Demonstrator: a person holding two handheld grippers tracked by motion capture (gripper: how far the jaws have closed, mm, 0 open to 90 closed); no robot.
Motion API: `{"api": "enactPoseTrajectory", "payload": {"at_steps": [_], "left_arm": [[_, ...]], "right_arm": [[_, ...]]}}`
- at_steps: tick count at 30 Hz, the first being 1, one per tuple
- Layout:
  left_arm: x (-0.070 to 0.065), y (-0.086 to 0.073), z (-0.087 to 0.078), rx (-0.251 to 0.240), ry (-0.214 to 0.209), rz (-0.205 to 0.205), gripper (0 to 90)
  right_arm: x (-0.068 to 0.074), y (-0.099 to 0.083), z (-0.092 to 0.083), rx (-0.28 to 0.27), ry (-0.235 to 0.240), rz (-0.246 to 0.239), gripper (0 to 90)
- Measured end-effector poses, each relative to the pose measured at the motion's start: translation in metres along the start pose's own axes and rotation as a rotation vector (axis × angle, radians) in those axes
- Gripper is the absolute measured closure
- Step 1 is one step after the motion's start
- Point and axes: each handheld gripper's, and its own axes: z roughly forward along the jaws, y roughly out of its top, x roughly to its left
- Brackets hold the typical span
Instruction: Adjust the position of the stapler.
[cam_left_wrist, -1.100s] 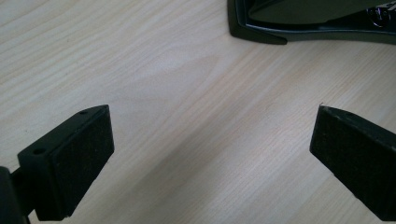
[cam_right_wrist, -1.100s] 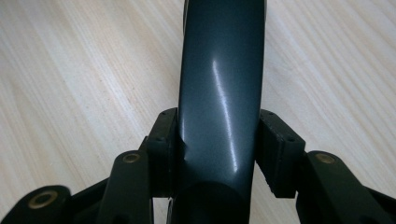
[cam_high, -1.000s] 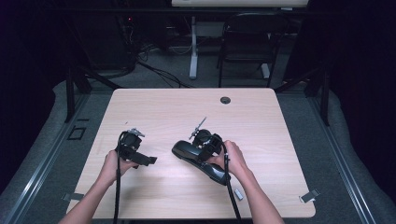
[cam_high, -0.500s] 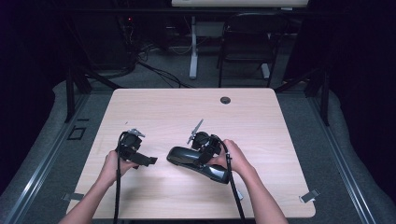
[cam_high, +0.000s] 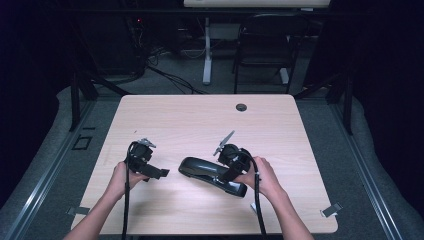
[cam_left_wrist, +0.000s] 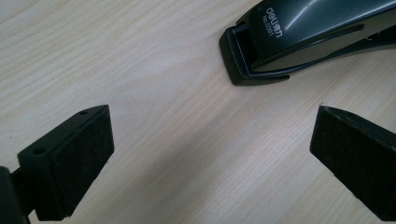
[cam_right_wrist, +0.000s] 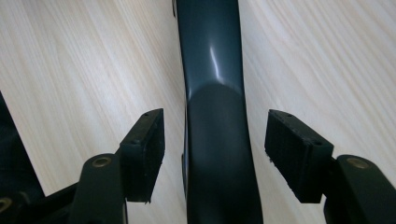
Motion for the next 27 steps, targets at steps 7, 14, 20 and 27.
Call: {"api": "enactPoseTrajectory", "payload": {"at_steps": [7, 14, 20, 27], "left_arm": [[-0.001, 0.0, 0.001, 0.002, 0.0, 0.004, 0.0], [0.0, 0.0, 0.004, -0.013, -0.002, 0.003, 0.0], [-0.002, 0.0, 0.005, -0.012, -0.007, 0.019, 0.0], [-0.003, 0.001, 0.005, -0.007, -0.008, 0.024, 0.0]], "right_arm": [[0.0, -0.025, -0.009, 0.02, -0.019, 0.048, 40.4], [-0.005, -0.045, -0.014, 0.006, -0.01, 0.101, 55.0], [-0.006, -0.044, -0.014, 0.013, -0.036, 0.085, 54.7], [-0.009, -0.043, -0.013, 0.017, -0.067, 0.097, 52.6]]}}
